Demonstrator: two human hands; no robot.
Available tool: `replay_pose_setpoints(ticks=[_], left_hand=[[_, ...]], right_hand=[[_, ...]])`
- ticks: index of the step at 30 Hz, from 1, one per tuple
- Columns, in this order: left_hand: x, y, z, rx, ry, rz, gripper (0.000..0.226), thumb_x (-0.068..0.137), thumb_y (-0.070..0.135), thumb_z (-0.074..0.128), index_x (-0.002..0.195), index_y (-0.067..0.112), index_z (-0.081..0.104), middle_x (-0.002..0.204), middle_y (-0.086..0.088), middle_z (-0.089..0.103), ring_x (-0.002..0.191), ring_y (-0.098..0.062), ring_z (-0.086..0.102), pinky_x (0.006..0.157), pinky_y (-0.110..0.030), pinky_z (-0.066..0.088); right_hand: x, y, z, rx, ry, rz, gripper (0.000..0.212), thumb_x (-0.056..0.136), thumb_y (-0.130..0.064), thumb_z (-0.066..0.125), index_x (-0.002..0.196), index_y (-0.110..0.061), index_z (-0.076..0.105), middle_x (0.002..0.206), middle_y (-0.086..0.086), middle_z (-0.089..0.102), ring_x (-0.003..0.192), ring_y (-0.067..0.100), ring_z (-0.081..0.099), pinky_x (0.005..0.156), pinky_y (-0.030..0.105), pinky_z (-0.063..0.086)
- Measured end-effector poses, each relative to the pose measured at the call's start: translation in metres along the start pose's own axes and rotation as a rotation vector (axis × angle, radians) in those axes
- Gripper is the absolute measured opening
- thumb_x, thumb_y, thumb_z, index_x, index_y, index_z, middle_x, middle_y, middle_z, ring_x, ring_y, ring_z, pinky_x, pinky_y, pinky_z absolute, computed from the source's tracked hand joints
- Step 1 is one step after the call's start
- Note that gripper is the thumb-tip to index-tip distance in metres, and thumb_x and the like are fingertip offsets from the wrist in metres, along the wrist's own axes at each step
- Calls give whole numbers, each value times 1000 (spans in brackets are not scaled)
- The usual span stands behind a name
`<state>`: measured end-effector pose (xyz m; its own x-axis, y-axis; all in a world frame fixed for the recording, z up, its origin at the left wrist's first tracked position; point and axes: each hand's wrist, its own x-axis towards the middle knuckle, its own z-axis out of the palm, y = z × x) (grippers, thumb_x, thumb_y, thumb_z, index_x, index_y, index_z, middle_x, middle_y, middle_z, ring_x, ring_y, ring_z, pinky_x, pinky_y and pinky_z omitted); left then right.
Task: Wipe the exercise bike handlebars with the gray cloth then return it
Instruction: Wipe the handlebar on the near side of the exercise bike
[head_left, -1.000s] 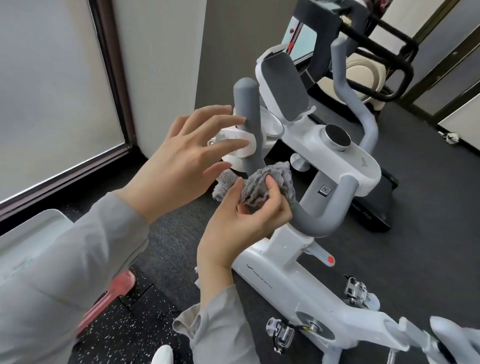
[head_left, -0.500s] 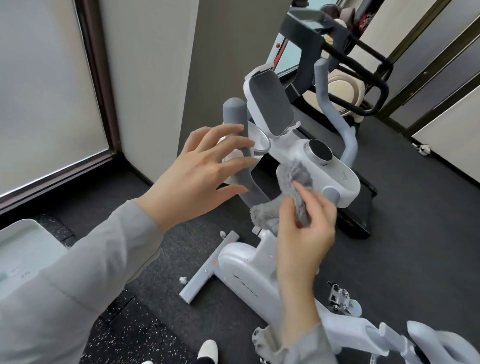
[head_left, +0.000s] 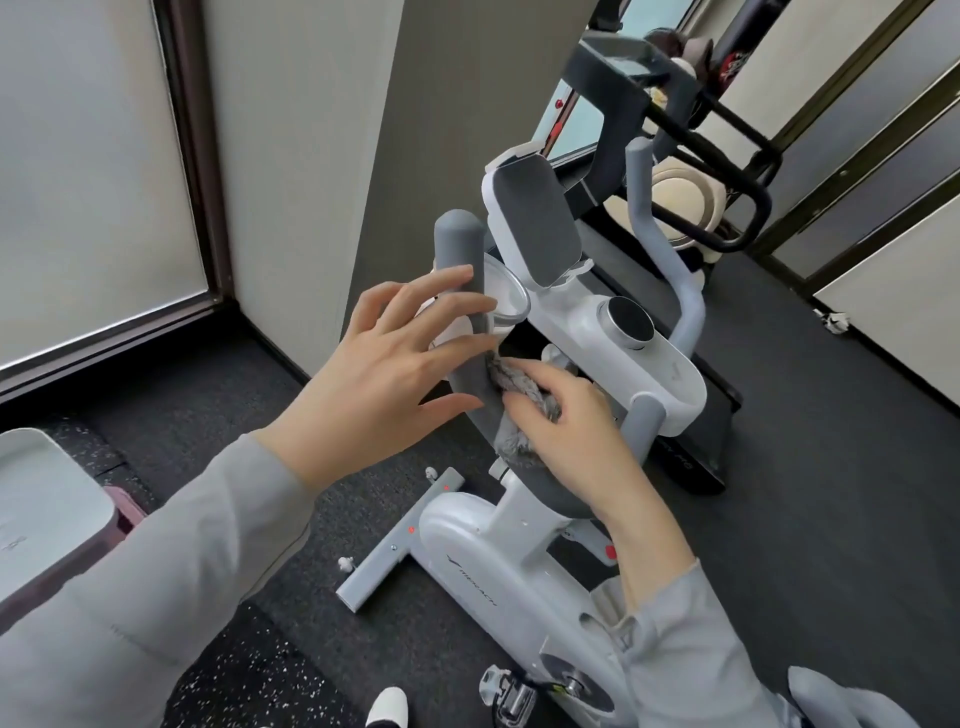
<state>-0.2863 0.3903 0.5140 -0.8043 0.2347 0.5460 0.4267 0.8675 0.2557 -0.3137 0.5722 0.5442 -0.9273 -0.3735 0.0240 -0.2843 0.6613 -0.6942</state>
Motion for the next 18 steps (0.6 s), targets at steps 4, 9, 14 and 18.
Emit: replay_pose_setpoints(ticks=[4,9,14,18], left_hand=[[0,6,1,12,23,-20,42,84,47,53,118,24,62,137,-1,51,138,-23,31,103,-40,25],[3,30,9,-2,57,1,34,86,43,58,111,21,67,123,0,61,131,-23,42,105,-40,25],[6,58,32,-55,-102,-6,39,85,50,52,106,22,67,105,7,67,121,-16,54,112,-36,18],[4,67,46,-37,-118,-47,34,86,51,50,96,26,70,89,10,68,102,-15,61,114,-37,14]], right_hand=[[-6,12,-7,-99,-34,-60,36,90,-8,52,124,-16,60,110,-11,59,101,-4,52,85,1,36],[-19,35,-25,-125,-158,-26,35,91,-9,50,121,-21,60,110,-13,59,107,4,53,92,19,40],[-29,58,-44,-167,-262,-85,27,91,-7,50,112,-17,64,98,-12,58,96,2,55,81,10,38],[-25,70,-54,-205,-352,-161,21,95,-12,52,112,-15,64,102,-5,58,101,7,53,85,7,36]])
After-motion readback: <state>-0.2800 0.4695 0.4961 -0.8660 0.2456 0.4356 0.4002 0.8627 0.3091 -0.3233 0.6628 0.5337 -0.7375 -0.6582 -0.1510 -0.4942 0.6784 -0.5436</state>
